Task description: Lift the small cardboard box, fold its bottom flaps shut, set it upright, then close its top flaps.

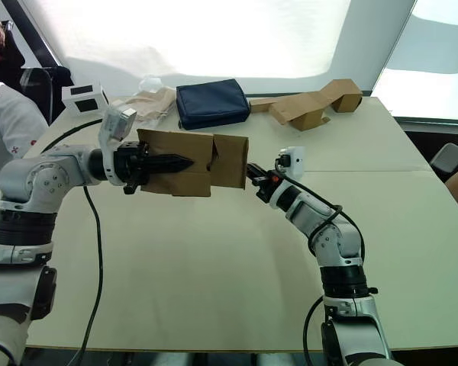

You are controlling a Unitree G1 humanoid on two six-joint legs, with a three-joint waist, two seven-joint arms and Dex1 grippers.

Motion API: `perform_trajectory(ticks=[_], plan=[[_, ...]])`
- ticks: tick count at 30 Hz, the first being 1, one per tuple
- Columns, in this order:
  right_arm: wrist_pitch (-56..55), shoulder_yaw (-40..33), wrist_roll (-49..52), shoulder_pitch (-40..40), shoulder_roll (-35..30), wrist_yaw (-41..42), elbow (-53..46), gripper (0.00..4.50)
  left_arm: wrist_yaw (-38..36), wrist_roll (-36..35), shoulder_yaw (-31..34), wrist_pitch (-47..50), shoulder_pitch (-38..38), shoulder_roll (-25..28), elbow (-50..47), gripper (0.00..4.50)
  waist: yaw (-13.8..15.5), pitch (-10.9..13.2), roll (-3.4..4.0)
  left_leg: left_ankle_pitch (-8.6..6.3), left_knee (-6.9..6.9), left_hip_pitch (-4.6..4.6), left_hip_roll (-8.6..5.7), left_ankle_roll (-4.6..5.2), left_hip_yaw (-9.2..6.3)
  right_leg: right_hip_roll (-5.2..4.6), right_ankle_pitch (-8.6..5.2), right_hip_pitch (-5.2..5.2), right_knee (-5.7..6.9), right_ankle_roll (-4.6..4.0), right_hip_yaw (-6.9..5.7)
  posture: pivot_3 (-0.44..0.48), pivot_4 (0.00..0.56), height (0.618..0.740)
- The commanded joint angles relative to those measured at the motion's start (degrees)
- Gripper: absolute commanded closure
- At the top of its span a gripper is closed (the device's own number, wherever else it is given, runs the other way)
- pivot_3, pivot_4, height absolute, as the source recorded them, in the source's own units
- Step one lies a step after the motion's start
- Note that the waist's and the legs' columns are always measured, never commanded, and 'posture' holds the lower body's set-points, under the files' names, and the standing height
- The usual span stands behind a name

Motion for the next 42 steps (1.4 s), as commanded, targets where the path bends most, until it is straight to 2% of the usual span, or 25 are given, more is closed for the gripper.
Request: perform_trajectory(ticks=[1, 5, 13, 16, 18, 31, 34, 36, 42], plan=[[2.85, -1.40, 8.05, 1.91, 1.06, 2.63, -8.87, 4.48, 0.03, -0.97, 1.91, -0.14, -0.77, 0.80, -1.80, 4.50, 0.01, 0.00, 0.00, 0.00, 0.00, 0.00, 0.00, 0.00, 0.00, 0.00, 0.00, 0.00, -0.01, 0.00, 0.00, 0.000, 0.150, 0.740], [4.91, -1.75, 12.90, 3.96, 2.12, 2.40, -12.25, 4.48, -0.23, -0.98, 1.83, -0.23, -1.08, 0.78, -1.29, 4.50, -0.14, 0.00, 0.00, 0.00, 0.01, 0.05, 0.00, 0.00, -0.02, -0.01, 0.00, 0.03, 0.04, 0.00, -0.01, 0.000, 0.150, 0.740], [4.55, -1.88, 14.46, 5.07, 4.04, 0.50, -12.26, 4.48, -0.45, -1.24, 1.59, -0.23, -1.49, 0.13, -1.06, 4.50, -0.26, 0.00, 0.00, 0.00, 0.01, 0.06, 0.02, 0.00, -0.01, 0.04, 0.00, 0.02, 0.04, 0.00, -0.01, 0.000, 0.150, 0.740], [4.20, -2.48, 15.08, 5.46, 4.70, 0.38, -11.55, 3.76, -0.12, -1.41, 1.70, -0.12, -1.30, -0.05, -1.29, 4.50, -0.22, 0.00, 0.00, 0.00, 0.01, 0.06, 0.01, 0.00, -0.01, 0.04, 0.00, 0.03, 0.04, 0.00, -0.01, 0.000, 0.150, 0.740], [4.35, -2.81, 15.62, 5.69, 4.84, 0.54, -11.10, 2.94, 0.13, -1.67, 1.80, 0.04, -1.22, -0.03, -1.50, 4.50, -0.22, 0.00, 0.00, 0.00, 0.01, 0.06, 0.01, 0.00, -0.01, 0.04, 0.00, 0.03, 0.04, 0.00, -0.01, 0.000, 0.150, 0.740], [4.31, -5.44, 21.43, 7.13, 7.28, 0.07, -8.84, 2.94, 0.19, -2.04, 2.01, 0.56, -1.50, 0.87, -1.08, 4.50, -0.23, 0.00, 0.00, 0.00, 0.01, 0.07, 0.02, 0.00, -0.01, 0.04, 0.00, 0.03, 0.04, 0.00, -0.01, 0.000, 0.150, 0.740], [3.79, -5.32, 20.83, 7.37, 7.63, -0.23, -8.50, 3.67, 0.31, -2.11, 1.97, 0.67, -1.57, 0.73, -1.16, 4.50, -0.27, 0.00, 0.00, 0.00, 0.01, 0.07, 0.01, 0.00, -0.01, 0.04, 0.00, 0.03, 0.04, 0.00, -0.01, 0.000, 0.150, 0.740], [3.56, -5.20, 20.57, 7.56, 7.80, -0.28, -8.39, 4.45, 0.32, -2.24, 2.00, 0.77, -1.55, 0.67, -1.26, 4.50, -0.26, 0.00, 0.00, 0.00, 0.01, 0.07, 0.01, 0.00, -0.01, 0.04, 0.00, 0.03, 0.04, 0.00, -0.01, 0.000, 0.150, 0.740], [3.04, -5.45, 20.77, 7.49, 8.20, -0.81, -8.37, 4.45, 0.32, -2.41, 1.91, 0.89, -1.14, 0.49, -1.80, 4.50, -0.25, 0.00, 0.00, 0.00, 0.01, 0.07, 0.02, 0.00, -0.01, 0.04, 0.00, 0.03, 0.04, 0.00, -0.01, 0.000, 0.150, 0.740]])
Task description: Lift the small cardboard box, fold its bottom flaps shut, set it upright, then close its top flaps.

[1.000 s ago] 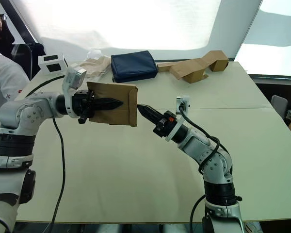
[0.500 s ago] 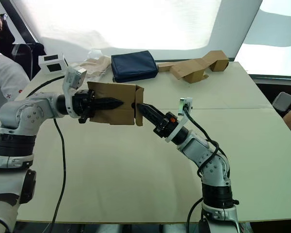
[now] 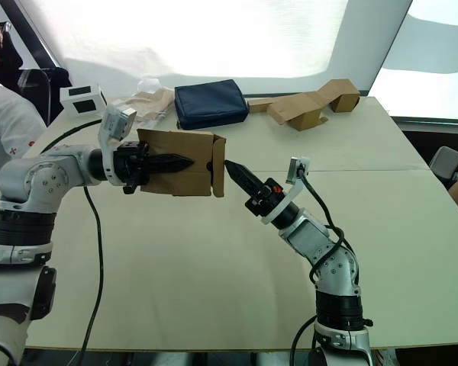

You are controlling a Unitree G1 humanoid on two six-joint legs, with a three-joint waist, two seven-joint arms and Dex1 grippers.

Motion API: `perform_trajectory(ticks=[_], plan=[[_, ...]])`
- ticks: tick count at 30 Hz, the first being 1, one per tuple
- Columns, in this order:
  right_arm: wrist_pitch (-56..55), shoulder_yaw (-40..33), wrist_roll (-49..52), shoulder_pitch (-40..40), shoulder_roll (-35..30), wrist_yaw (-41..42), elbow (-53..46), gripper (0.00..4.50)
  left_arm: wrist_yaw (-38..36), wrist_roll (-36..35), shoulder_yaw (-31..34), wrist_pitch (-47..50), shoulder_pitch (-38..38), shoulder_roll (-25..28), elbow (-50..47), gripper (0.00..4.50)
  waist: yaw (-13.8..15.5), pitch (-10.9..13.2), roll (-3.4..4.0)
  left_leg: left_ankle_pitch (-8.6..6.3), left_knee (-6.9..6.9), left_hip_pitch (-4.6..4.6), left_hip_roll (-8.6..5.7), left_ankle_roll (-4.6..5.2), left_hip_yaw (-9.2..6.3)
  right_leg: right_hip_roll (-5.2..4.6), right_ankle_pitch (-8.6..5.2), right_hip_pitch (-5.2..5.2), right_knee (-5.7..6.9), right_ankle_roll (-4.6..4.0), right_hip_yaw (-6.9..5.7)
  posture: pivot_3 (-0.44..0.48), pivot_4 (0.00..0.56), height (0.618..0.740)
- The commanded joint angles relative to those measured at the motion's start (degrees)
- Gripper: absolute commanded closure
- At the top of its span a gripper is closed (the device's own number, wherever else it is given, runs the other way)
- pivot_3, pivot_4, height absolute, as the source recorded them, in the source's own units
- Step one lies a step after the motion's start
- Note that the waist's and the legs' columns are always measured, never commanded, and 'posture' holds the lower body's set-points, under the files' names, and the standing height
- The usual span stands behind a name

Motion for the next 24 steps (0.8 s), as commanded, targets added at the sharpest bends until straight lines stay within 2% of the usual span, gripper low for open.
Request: perform_trajectory(ticks=[1, 11, 14, 16, 18, 24], plan=[[-0.94, -0.47, 0.90, -0.43, 0.39, -0.32, -1.13, 4.45, -0.21, -1.18, 1.87, -0.08, -1.14, 0.47, -1.77, 4.50, 0.00, 0.00, 0.00, 0.00, 0.00, 0.00, 0.00, 0.00, 0.00, 0.00, 0.00, 0.00, 0.00, 0.00, 0.00, 0.000, 0.150, 0.740], [-1.36, -0.16, 1.08, -0.15, 1.15, -0.30, -1.24, 4.45, -0.04, -1.03, 2.01, -0.30, -1.27, 0.35, -1.39, 4.50, 0.00, 0.00, 0.00, 0.00, 0.00, 0.00, 0.00, 0.00, 0.00, 0.00, 0.00, 0.00, 0.00, 0.00, 0.00, 0.000, 0.150, 0.740], [-1.52, 0.16, 0.55, 0.42, 1.26, 0.10, -0.85, 3.81, 0.04, -1.09, 2.18, -0.25, -1.37, 0.40, -1.20, 4.50, 0.00, 0.00, 0.00, 0.00, 0.00, 0.00, 0.00, 0.00, 0.00, 0.00, 0.00, 0.00, 0.00, 0.00, 0.00, 0.000, 0.150, 0.740], [-1.29, -0.10, 1.13, 0.41, 1.38, -0.20, -0.31, 2.91, 0.10, -1.13, 2.24, -0.24, -1.37, 0.34, -1.16, 4.50, 0.00, 0.00, 0.00, 0.00, 0.00, 0.00, 0.00, 0.00, 0.00, 0.00, 0.00, 0.00, 0.00, 0.00, 0.00, 0.000, 0.150, 0.740], [-1.06, -0.60, 2.39, 0.34, 1.72, -0.27, 0.13, 2.21, 0.22, -1.14, 2.30, -0.29, -1.38, 0.23, -1.08, 4.50, -0.01, 0.00, 0.00, 0.00, 0.00, 0.00, 0.00, 0.00, 0.00, 0.00, 0.00, 0.00, 0.00, 0.00, 0.00, 0.000, 0.150, 0.740], [-1.10, -1.14, 4.10, 0.40, 2.47, -0.79, 0.43, 2.21, 0.59, -1.31, 2.54, -0.24, -1.32, -0.03, -1.09, 4.50, -0.01, 0.00, 0.00, 0.00, 0.00, 0.00, 0.00, 0.00, 0.00, 0.00, 0.00, 0.00, 0.00, 0.00, 0.00, 0.000, 0.150, 0.740]])
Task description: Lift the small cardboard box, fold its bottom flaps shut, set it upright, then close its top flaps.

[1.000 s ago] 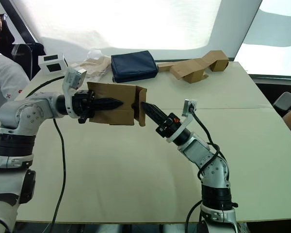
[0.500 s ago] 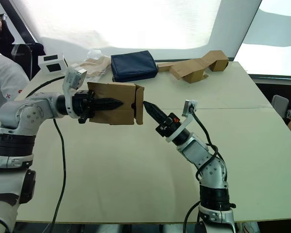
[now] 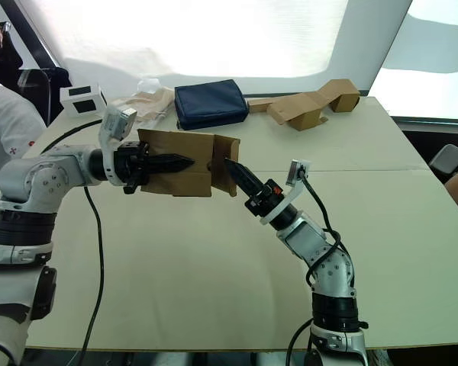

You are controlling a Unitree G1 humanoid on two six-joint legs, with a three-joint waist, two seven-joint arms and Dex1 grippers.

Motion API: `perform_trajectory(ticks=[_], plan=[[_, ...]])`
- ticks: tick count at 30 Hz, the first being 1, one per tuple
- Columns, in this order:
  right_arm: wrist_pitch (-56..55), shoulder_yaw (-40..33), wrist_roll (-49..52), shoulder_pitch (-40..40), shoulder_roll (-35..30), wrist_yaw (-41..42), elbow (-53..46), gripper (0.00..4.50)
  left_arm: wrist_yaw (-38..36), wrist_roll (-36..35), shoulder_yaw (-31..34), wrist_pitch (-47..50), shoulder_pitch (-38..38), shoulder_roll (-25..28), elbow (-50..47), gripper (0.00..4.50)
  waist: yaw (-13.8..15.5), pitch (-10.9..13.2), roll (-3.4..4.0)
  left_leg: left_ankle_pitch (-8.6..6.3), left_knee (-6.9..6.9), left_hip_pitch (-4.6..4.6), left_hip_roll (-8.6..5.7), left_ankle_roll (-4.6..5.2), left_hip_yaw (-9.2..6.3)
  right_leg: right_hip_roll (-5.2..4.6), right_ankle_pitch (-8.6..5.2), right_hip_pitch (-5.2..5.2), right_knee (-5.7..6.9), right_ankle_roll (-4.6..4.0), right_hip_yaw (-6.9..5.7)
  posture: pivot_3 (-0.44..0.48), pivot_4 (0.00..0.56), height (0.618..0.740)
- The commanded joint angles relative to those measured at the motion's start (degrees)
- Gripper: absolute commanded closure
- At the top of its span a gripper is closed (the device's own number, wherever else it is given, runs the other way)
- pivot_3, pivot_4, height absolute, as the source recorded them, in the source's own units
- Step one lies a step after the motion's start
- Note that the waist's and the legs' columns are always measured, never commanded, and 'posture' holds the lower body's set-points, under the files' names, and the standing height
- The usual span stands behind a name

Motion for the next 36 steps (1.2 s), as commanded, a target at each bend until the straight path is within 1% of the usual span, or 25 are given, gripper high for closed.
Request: perform_trajectory(ticks=[1, 4, 7, 8, 9, 10, 23, 36], plan=[[-0.34, -0.79, 2.34, -0.23, 0.84, -0.09, -0.92, 2.21, 0.39, -1.32, 2.54, -0.24, -1.31, 0.10, -1.11, 4.50, 0.00, 0.00, 0.00, 0.00, 0.00, 0.00, 0.00, 0.00, 0.00, 0.00, 0.00, 0.00, 0.00, 0.00, 0.00, 0.000, 0.150, 0.740], [-0.40, -1.01, 3.14, -0.24, 1.39, -0.33, -0.84, 2.21, 0.57, -1.46, 2.66, -0.16, -1.29, 0.01, -1.16, 4.50, -0.01, 0.00, 0.00, 0.00, 0.00, 0.00, 0.00, 0.00, 0.00, 0.00, 0.00, 0.00, 0.00, 0.00, 0.00, 0.000, 0.150, 0.740], [-0.58, -1.04, 3.58, -0.17, 1.85, -0.68, -0.75, 2.97, 0.76, -1.60, 2.84, 0.04, -1.31, -0.03, -1.19, 4.50, 0.00, 0.00, 0.00, 0.00, 0.00, 0.00, 0.00, 0.00, 0.00, 0.00, 0.00, 0.00, 0.00, 0.00, 0.00, 0.000, 0.150, 0.740], [-0.64, -0.97, 3.47, -0.09, 1.93, -0.75, -0.73, 3.30, 0.81, -1.69, 2.91, 0.14, -1.26, 0.00, -1.30, 4.50, 0.00, 0.00, 0.00, 0.00, 0.00, 0.00, 0.00, 0.00, 0.00, 0.00, 0.00, 0.00, 0.00, 0.00, 0.00, 0.000, 0.150, 0.740], [-0.67, -0.92, 3.40, -0.04, 1.98, -0.79, -0.73, 3.74, 0.86, -1.78, 2.95, 0.21, -1.22, 0.03, -1.38, 4.50, 0.01, 0.00, 0.00, 0.00, 0.00, 0.00, 0.00, 0.00, 0.00, -0.01, 0.00, 0.00, 0.00, 0.00, 0.00, 0.000, 0.150, 0.740], [-0.73, -0.83, 3.23, 0.01, 2.04, -0.83, -0.68, 4.05, 0.91, -1.92, 2.99, 0.30, -1.16, 0.08, -1.50, 4.50, 0.00, 0.00, 0.00, 0.00, 0.00, 0.00, 0.00, 0.00, 0.00, -0.01, 0.00, 0.00, 0.00, 0.00, 0.00, 0.000, 0.150, 0.740], [-2.23, -0.06, 1.09, -0.69, 2.92, -1.38, 0.20, 4.05, 1.35, -2.49, 2.86, 0.57, -0.48, -0.16, -2.28, 4.50, -0.01, 0.00, 0.00, 0.00, 0.00, 0.00, 0.00, 0.00, 0.00, -0.01, 0.00, 0.00, 0.00, 0.00, 0.00, 0.000, 0.150, 0.740], [-0.63, 1.28, 3.07, -0.23, 3.17, -1.18, -1.79, 4.05, 1.91, -2.14, 2.55, -0.11, 0.19, -1.63, -2.74, 4.50, -0.01, 0.00, 0.00, 0.00, 0.00, 0.00, 0.00, 0.00, 0.00, -0.01, 0.00, 0.00, 0.00, 0.00, 0.01, 0.000, 0.150, 0.740]])
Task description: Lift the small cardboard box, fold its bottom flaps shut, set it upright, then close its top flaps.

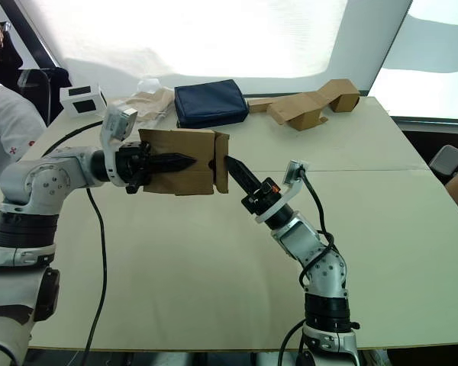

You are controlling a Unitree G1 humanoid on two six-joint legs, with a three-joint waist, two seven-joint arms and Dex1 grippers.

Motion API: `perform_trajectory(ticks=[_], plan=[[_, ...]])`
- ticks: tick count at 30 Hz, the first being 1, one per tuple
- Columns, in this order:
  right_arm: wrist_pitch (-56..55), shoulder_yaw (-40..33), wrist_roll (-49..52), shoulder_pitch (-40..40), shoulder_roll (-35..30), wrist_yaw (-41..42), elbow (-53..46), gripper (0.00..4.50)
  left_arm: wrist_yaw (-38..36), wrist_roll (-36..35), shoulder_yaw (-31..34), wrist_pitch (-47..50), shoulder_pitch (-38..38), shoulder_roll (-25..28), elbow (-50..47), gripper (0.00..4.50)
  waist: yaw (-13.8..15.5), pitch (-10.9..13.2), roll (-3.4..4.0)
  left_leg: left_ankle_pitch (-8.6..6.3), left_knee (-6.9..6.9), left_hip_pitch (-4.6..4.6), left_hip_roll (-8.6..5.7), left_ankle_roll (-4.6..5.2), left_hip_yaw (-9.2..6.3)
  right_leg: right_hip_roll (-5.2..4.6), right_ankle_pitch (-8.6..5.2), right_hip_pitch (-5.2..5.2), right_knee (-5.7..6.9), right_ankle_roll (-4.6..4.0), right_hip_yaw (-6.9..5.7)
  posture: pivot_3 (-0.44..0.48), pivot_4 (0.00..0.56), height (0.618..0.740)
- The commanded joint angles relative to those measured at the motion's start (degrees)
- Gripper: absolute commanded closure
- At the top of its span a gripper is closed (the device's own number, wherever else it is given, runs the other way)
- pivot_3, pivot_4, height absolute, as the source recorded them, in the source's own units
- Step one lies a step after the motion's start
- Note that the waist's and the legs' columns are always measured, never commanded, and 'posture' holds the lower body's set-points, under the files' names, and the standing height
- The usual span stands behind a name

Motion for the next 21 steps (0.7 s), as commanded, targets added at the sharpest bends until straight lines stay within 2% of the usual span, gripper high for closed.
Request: perform_trajectory(ticks=[1, 21], plan=[[0.06, 0.81, 0.89, -0.21, 0.26, 0.08, -2.69, 4.05, -0.07, -0.94, 1.47, -1.05, -0.60, -0.51, -1.54, 4.50, 0.01, 0.00, 0.00, 0.00, 0.00, 0.00, 0.00, 0.00, 0.00, 0.00, 0.00, 0.00, 0.00, 0.00, 0.00, 0.000, 0.150, 0.740], [0.78, 6.15, 0.99, 1.05, 2.78, -1.80, -7.27, 4.05, 1.93, -0.78, 2.23, -2.11, -0.26, -2.67, -1.36, 4.50, -0.03, 0.00, 0.00, 0.00, 0.00, 0.00, 0.00, 0.00, 0.00, -0.01, 0.00, 0.00, 0.00, 0.00, 0.00, 0.000, 0.150, 0.740]])
